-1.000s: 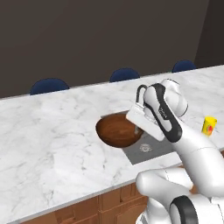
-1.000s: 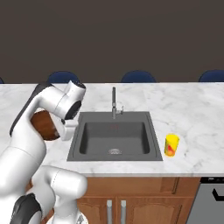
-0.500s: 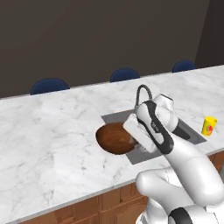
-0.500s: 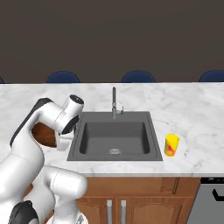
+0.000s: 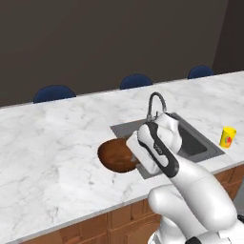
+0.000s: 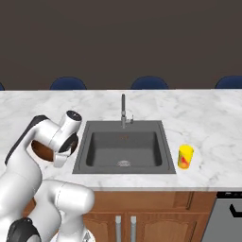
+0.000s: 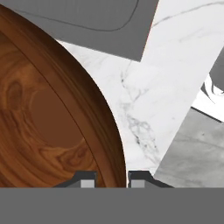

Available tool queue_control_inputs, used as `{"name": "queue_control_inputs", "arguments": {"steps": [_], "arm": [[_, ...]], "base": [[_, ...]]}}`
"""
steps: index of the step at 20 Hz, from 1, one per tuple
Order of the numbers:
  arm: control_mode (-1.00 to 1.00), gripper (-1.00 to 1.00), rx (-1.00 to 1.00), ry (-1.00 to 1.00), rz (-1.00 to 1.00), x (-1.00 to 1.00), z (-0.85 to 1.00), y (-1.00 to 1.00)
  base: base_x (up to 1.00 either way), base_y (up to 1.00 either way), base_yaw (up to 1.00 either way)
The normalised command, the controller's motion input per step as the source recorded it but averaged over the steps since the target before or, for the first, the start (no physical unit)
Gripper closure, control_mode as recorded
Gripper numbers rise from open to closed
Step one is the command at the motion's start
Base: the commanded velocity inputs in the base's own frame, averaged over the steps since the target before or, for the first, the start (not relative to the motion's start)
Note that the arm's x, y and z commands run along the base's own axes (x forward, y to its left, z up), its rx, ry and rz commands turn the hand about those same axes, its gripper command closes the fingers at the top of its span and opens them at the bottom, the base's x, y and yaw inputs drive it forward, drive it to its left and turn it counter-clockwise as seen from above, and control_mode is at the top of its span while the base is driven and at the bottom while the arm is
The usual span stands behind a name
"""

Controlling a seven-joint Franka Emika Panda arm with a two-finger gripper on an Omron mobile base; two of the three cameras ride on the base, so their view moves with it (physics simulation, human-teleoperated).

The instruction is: Pick the cup and bowl from the counter and place them on the counter next to the sink.

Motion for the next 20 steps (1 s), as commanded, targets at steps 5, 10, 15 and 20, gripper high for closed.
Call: {"name": "queue_control_inputs", "arguments": {"steps": [5,10,15,20], "arm": [[-1.0,1.0,0.0,0.01,0.0,0.2,-0.3,0.0],[-1.0,1.0,0.0,0.03,0.0,0.32,-0.14,-0.01],[-1.0,1.0,0.0,0.02,0.0,0.21,-0.14,0.0],[-1.0,1.0,0.0,0.0,0.0,0.02,-0.06,0.0]], "base": [[0.0,0.0,0.0],[0.0,0.0,0.0],[0.0,0.0,0.0],[0.0,0.0,0.0]]}}
